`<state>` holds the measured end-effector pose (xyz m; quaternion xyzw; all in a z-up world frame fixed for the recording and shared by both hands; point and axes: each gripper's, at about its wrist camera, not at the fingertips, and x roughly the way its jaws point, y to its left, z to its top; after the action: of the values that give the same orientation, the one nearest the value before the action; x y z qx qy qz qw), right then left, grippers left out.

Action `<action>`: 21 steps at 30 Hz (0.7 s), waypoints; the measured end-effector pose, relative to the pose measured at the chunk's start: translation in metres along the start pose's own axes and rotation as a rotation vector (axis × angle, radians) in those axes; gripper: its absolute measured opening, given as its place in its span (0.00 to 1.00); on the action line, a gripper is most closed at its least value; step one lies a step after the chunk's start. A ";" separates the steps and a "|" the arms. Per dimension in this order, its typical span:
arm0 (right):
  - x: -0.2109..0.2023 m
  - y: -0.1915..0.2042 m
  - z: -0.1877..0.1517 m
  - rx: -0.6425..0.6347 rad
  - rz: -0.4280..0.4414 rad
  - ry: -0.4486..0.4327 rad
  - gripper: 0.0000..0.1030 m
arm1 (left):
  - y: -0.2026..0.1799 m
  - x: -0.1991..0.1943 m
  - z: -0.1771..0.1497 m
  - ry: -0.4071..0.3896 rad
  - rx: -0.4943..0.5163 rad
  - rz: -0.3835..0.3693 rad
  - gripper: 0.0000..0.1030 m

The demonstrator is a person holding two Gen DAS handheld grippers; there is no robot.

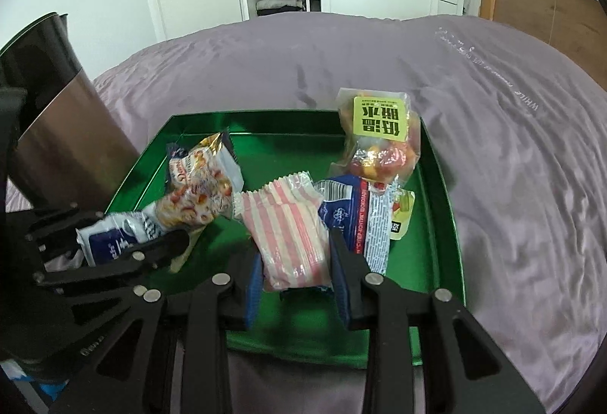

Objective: Organize snacks
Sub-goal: 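Lower and release the long snack bag with the left tool while the right tool releases the pink candy, then lift both tools away from the tray toward the remaining snacks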

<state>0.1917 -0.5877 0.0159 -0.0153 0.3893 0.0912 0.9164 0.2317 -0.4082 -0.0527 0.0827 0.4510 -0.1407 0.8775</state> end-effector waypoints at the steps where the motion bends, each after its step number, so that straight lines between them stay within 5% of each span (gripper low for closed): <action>1: 0.000 0.001 0.000 -0.003 0.001 0.001 0.00 | 0.000 0.000 0.000 0.002 -0.005 -0.002 0.28; 4: -0.001 0.000 0.000 0.000 0.005 0.000 0.00 | 0.000 0.000 -0.001 0.003 -0.012 -0.002 0.29; 5: -0.001 0.000 0.000 0.004 0.007 0.000 0.12 | -0.001 -0.001 -0.001 0.002 -0.012 -0.002 0.29; 6: -0.002 0.000 0.000 0.008 0.010 -0.002 0.35 | -0.001 -0.003 -0.001 -0.002 -0.011 0.004 0.34; 7: -0.003 0.000 0.000 0.010 0.011 -0.004 0.43 | -0.001 -0.005 -0.001 -0.009 -0.010 0.008 0.40; 21: -0.034 0.006 0.004 0.032 -0.002 -0.015 0.45 | 0.006 -0.043 0.006 -0.054 0.001 0.011 0.47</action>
<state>0.1706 -0.5869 0.0435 -0.0004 0.3838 0.0840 0.9196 0.2147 -0.3965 -0.0140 0.0818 0.4269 -0.1385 0.8899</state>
